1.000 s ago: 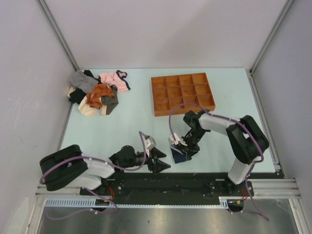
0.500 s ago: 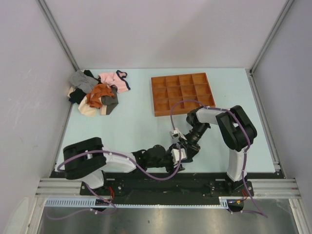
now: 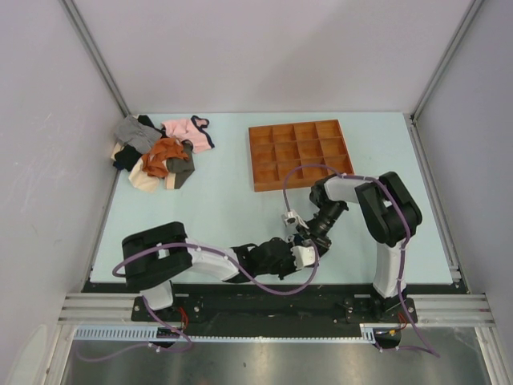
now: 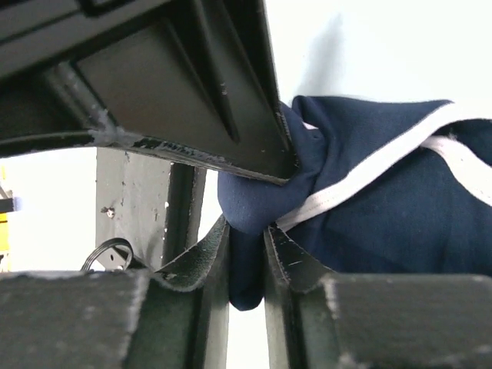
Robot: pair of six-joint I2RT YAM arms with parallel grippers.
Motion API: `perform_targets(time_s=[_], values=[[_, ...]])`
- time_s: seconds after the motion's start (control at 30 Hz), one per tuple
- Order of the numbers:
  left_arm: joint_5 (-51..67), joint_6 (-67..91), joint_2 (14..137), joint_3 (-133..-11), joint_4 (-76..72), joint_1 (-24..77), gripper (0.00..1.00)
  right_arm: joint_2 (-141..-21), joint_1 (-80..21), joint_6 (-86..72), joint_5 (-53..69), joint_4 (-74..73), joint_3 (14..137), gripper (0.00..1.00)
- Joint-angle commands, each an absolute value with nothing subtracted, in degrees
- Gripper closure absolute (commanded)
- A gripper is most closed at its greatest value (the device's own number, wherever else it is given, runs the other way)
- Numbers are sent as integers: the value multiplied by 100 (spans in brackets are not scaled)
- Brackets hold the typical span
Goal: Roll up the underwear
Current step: Roll the underwear to the center of the board.
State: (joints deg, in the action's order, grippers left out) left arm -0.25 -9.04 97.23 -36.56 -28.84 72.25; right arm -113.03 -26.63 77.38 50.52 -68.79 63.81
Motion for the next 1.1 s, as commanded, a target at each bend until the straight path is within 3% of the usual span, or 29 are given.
perform_targets(time_s=[0.0,0.13,0.37,0.5,0.63,0.9,1.07], values=[[420,-652,9967,-3885,-2189,7138,89,-10761,-2348,7796,5010,-6961,6451,71],[1228,-36,9923,-3771,-2197,6698,90,-9898,-1777,7699,4869,-6619,6451,54],[3558,1588,10826,-4086,-2074,5469,91,-8650,-1160,8961,5316,-6565,6215,48],[4095,2056,11469,-4350,-1995,5247,88,-7719,-1695,9011,5230,-5865,5451,39],[4149,2346,11768,-4500,-2021,5159,85,-6804,-2722,8298,4291,-4318,4379,30],[4026,2672,11725,-4395,-2214,5019,80,-7329,-3260,8191,3306,-3499,3763,33],[3903,2865,11401,-4210,-2627,4983,72,-7716,-3401,8016,2989,-3156,3665,43]])
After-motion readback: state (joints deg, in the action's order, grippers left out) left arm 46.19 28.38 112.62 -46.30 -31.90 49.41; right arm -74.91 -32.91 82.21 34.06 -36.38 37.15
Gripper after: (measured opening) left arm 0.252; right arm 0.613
